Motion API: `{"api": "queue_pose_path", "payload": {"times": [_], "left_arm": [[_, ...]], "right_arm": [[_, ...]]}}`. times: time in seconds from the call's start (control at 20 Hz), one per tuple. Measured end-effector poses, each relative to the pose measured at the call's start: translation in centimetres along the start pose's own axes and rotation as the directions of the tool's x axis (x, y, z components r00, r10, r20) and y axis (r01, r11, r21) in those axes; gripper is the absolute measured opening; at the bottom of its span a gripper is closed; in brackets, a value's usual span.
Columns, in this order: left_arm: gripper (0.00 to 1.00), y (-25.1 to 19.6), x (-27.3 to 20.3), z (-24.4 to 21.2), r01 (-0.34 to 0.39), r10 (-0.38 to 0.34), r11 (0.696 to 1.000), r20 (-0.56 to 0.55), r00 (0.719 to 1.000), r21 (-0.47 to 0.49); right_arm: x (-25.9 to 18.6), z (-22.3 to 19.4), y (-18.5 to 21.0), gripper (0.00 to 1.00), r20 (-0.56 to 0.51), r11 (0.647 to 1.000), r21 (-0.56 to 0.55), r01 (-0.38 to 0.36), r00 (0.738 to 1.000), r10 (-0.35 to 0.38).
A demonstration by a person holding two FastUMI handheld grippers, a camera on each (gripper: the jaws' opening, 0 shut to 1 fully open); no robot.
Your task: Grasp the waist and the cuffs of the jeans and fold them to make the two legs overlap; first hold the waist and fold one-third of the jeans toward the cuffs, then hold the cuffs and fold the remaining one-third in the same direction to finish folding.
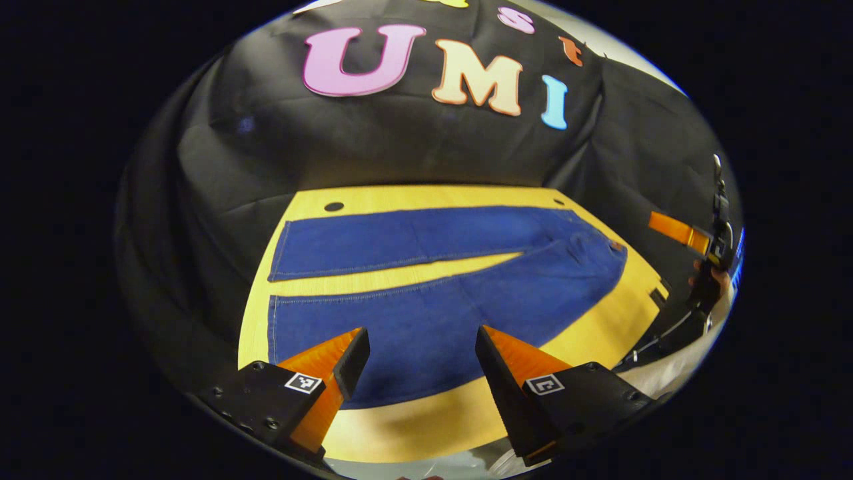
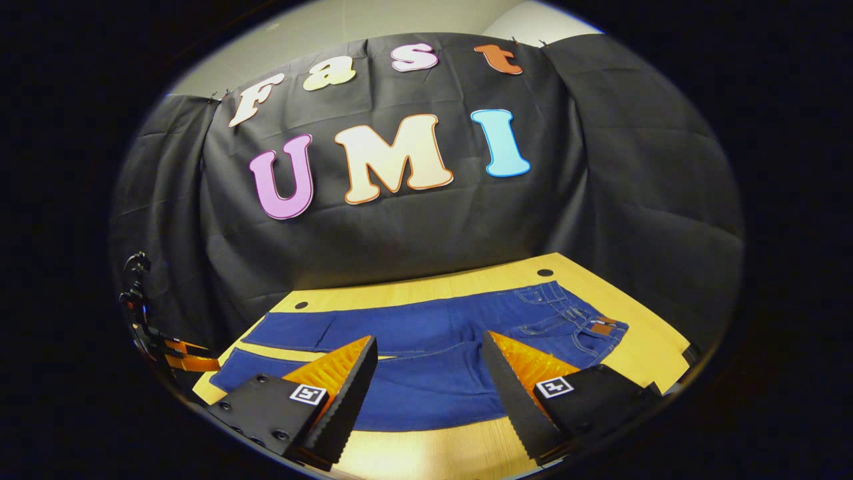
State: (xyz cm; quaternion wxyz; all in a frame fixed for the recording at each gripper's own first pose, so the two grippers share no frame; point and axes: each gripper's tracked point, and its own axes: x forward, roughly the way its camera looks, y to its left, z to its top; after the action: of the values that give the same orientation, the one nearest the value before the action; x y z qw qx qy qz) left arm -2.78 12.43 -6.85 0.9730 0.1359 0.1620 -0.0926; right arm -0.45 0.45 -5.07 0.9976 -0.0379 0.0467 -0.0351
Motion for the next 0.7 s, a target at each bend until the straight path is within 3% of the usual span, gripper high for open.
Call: {"api": "queue_pose_path", "payload": {"times": [0.15, 0.35, 0.4, 0.5, 0.7], "left_arm": [[0.95, 1.4, -0.2, -4.3, 0.073, -0.062, 0.995, -0.165, 0.984, 0.061], [0.95, 4.4, 0.3, -7.8, 0.116, -0.053, 0.975, -0.309, 0.95, 0.191], [0.95, 5.0, 0.3, -8.3, 0.132, -0.051, 0.966, -0.339, 0.939, 0.22], [0.95, 5.9, 0.8, -9.4, 0.173, -0.06, 0.949, -0.388, 0.92, 0.265], [0.93, 6.6, 0.8, -11.0, 0.214, -0.038, 0.92, -0.469, 0.882, 0.327]], "right_arm": [[-0.2, -1.0, -0.4, 0.98, -0.03, 1.0, -0.007, 0.004, 1.0, -0.004], [-0.3, -1.9, -0.9, 0.98, -0.061, 1.0, -0.027, 0.007, 0.998, -0.009], [-0.3, -2.0, -1.1, 0.93, -0.069, 1.0, -0.025, 0.008, 0.998, -0.009], [-0.3, -2.3, -1.4, 0.98, -0.078, 1.0, -0.02, 0.013, 0.997, -0.015], [-0.3, -2.7, -2.6, 0.98, -0.086, 0.999, -0.024, 0.048, 0.995, -0.049]]}}
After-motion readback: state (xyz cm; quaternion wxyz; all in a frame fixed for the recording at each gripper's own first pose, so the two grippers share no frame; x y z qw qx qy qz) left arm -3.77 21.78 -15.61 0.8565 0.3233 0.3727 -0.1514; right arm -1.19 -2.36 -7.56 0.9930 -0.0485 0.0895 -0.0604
